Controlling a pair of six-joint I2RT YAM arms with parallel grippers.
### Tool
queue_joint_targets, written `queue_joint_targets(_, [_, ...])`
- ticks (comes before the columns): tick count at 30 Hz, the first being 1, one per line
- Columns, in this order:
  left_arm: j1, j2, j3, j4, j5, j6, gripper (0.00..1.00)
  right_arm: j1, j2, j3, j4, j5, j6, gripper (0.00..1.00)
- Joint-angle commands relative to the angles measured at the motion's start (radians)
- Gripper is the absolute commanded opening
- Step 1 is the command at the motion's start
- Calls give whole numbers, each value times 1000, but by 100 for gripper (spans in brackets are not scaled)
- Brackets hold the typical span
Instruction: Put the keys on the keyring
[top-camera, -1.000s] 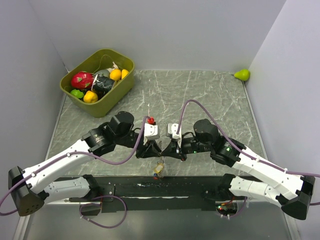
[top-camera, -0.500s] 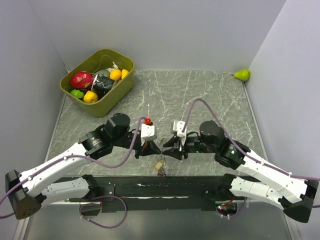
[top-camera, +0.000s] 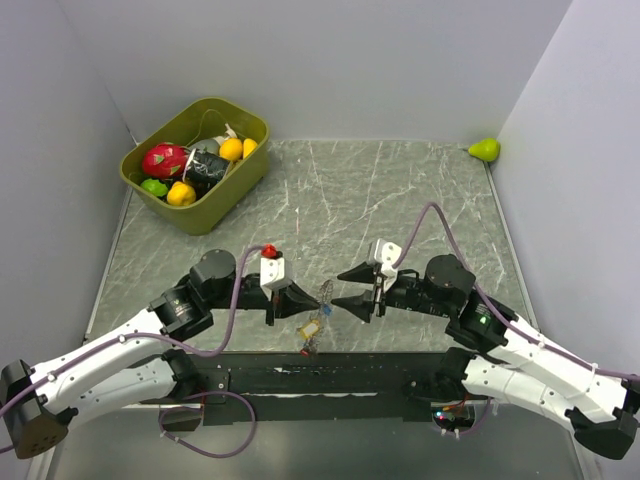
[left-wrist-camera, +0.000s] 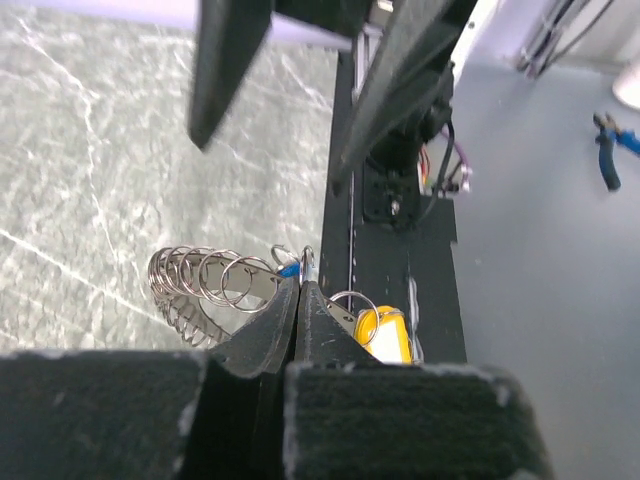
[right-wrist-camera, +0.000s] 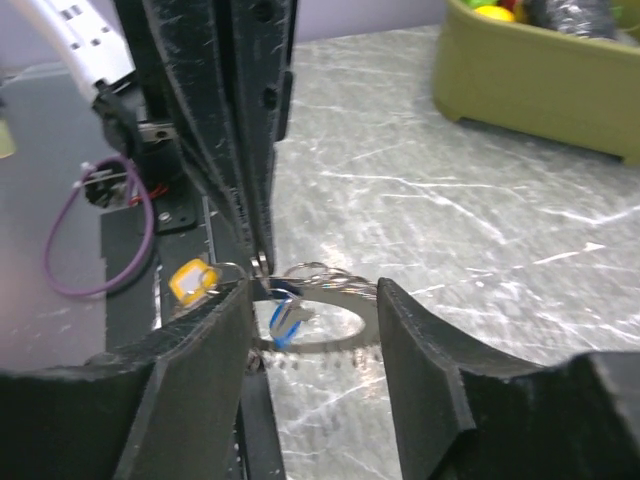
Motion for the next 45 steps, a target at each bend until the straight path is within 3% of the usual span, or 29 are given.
queue_joint_targets(1, [-5, -59, -38, 293, -29, -88, 1, 0, 18, -4, 42, -68, 11, 57])
queue_joint_targets(17, [-3, -76, -13, 264, -19, -51, 1, 0, 82, -18, 77, -91, 28, 55])
queue_joint_targets(20, [-5, -82, -15, 268, -14, -50, 1, 0, 98, -16, 86, -94, 34, 46])
queue_joint_targets(24, [-3, -91, -16, 271, -16, -53, 1, 0, 101, -16, 82, -91, 29, 21])
queue_joint_targets(27, [-5, -99, -21, 268, -25, -48, 1, -2, 96, -18, 78, -98, 25, 8])
queue_joint_targets(30, [-3, -108, -22, 261, -36, -47, 1, 0, 96, -22, 78, -115, 20, 2])
queue_joint_targets(45, [-5, -145, -35, 269, -69, -54, 1, 0, 135, -35, 55, -154, 0, 0])
